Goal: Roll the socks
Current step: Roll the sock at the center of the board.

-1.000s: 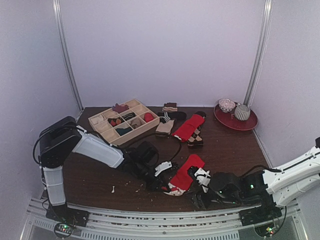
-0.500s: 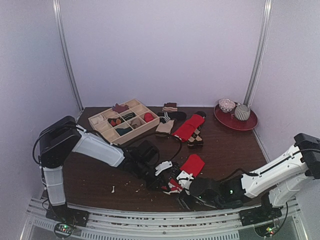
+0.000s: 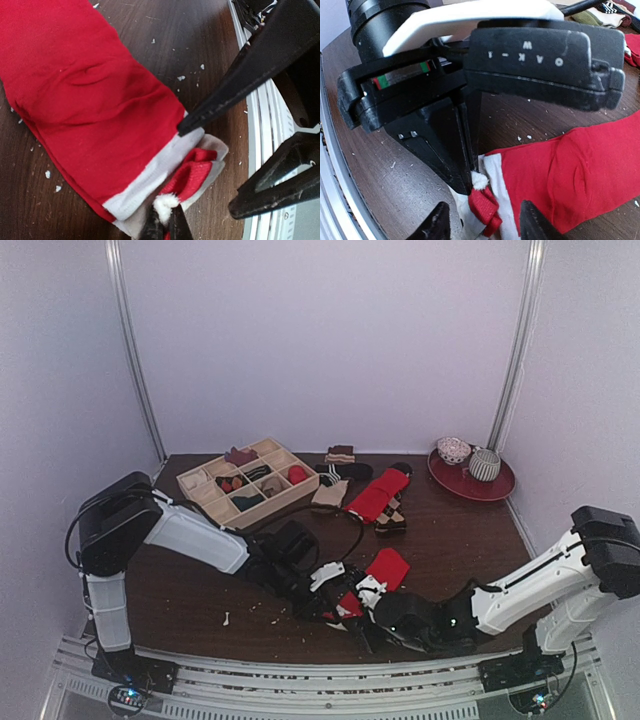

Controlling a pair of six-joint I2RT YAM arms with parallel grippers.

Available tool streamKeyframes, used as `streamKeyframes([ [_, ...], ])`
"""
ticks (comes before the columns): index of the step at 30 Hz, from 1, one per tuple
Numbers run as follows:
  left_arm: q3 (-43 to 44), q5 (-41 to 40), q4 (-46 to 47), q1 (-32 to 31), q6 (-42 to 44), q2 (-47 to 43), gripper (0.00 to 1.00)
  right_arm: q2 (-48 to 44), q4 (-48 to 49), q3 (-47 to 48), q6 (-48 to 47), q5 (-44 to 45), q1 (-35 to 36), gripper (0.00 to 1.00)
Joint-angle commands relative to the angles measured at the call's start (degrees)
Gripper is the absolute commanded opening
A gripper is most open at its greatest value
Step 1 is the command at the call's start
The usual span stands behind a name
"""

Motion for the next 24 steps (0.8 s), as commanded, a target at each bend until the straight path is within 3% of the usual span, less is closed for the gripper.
streamKeyframes([
  [1, 0.7, -2.7, -2.4, 0.3, 1.3, -0.1, 0.0, 1.4, 3.8, -1.3, 2.4, -3.7, -1.6, 0.43],
  [9, 1.0, -3.0, -2.2, 0.3, 1.5, 0.0, 0.0, 5.0, 5.4, -1.4, 4.8, -9.3, -2.1, 0.32],
  [17, 0.3, -5.1, -0.8, 0.3, 3.0, -2.9, 0.0, 1.4, 4.8, -5.4, 8.8, -8.2, -2.9, 0.0],
  [21, -1.3, -4.6, 4.1, 0.3, 4.4, -7.4, 0.34, -0.5, 9.3, -10.7, 13.4, -11.6, -4.6, 0.0],
  [24, -4.7, 0.6, 12.3, 0.3, 5.9, -10.8, 0.45, -1.2, 12.5, -14.1, 17.1, -14.3, -5.6, 0.0],
])
